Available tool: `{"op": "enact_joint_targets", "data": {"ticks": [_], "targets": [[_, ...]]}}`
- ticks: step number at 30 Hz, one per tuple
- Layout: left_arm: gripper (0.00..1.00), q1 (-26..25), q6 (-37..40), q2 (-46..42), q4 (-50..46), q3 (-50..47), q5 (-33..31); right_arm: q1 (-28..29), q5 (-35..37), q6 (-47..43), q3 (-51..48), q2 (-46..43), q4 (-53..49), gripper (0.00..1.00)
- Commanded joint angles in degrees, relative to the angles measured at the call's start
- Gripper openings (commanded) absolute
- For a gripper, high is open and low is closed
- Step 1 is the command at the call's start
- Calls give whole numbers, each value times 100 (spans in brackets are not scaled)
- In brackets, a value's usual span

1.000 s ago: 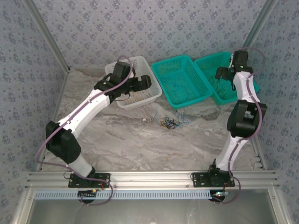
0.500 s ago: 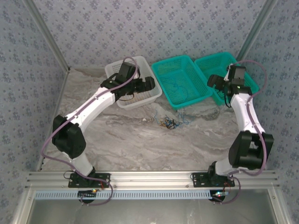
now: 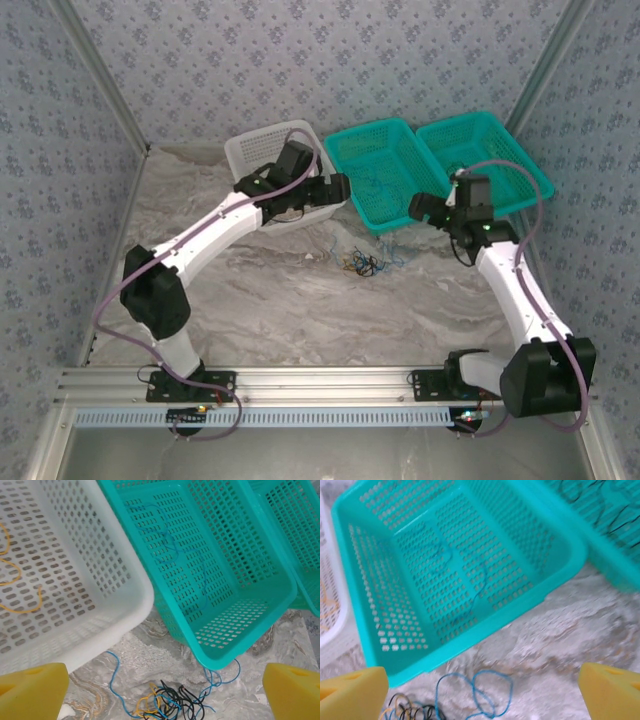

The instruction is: Untangle the cables

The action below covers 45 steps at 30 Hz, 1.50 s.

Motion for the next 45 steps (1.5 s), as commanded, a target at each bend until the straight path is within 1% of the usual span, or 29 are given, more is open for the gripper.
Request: {"op": "enact_joint_targets", "data": {"ticks": [1, 5, 8, 12, 16, 19, 23, 27, 31, 36, 40, 45], "targets": [[100, -173, 50, 188, -81, 206, -174, 318, 373, 304, -250, -150, -22, 99], [100, -369, -19, 269, -77, 73, -144, 407, 247, 532, -520, -188, -205, 99], [99, -474, -155, 249, 65, -119, -143, 442, 104, 693, -929, -287, -52, 98], [99, -605, -307, 252, 177, -238, -1, 358, 283, 689, -1121, -246, -73, 99], [99, -798, -265, 243, 252, -364, 63, 259, 88, 762, -1332, -214, 202, 97], [99, -860, -412, 243, 390, -505, 79, 251, 121, 1075, -1492, -117, 445, 96], [100, -877, -551, 243, 550, -585, 56, 258, 191, 1584, -1792, -79, 960, 84], [100, -870, -630, 247, 628, -631, -102, 280, 165, 1768, -2057, -23, 1447, 77], [99, -858, -611, 217, 754, -612, -240, 282, 122, 1910, -2274, 51, 1718, 73], [99, -849, -670, 251, 977, -585, -320, 305, -61, 2017, -2418, 303, 2157, 65], [99, -833, -693, 296, 1070, -577, -417, 325, -48, 2199, -2608, 574, 2687, 62], [100, -816, -729, 283, 1271, -627, -721, 343, -3, 2180, -2630, 874, 2923, 59]]}}
